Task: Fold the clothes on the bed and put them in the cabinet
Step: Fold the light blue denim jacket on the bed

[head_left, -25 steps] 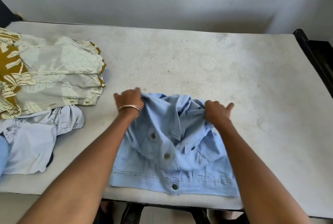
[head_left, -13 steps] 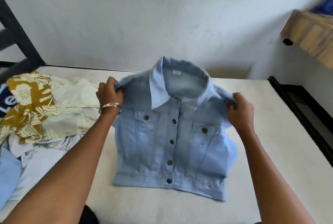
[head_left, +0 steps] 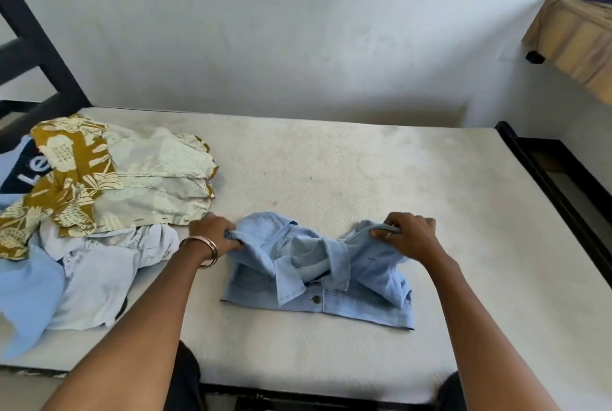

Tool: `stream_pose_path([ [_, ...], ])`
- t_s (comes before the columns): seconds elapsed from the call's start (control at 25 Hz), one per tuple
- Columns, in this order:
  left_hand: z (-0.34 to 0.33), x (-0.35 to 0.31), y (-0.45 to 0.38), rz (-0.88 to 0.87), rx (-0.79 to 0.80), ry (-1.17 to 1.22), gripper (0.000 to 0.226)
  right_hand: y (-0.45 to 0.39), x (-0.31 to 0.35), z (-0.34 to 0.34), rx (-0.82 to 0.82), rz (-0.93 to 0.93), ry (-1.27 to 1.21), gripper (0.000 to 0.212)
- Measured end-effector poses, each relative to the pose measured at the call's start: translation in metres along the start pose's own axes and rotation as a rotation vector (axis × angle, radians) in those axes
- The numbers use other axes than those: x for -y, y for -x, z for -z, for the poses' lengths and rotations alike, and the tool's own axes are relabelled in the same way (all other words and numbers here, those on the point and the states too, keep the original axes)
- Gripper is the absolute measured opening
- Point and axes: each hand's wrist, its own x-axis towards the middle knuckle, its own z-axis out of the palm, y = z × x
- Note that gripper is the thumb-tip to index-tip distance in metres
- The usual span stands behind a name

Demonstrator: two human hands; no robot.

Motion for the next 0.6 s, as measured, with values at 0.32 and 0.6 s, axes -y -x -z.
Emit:
stream_pose_path([
  [0.32, -0.035, -0.054, 0.017, -0.142, 0.344, 0.024, 0.040, 0.002, 0.023, -0.025, 0.356, 0.074, 0.025, 0.017],
  [0.6, 0.027, -0.159, 0.019, -0.380, -0.044, 0.666, 0.107, -0.006, 0.085, 0.027, -0.025, 0.404, -0.454, 0.026],
])
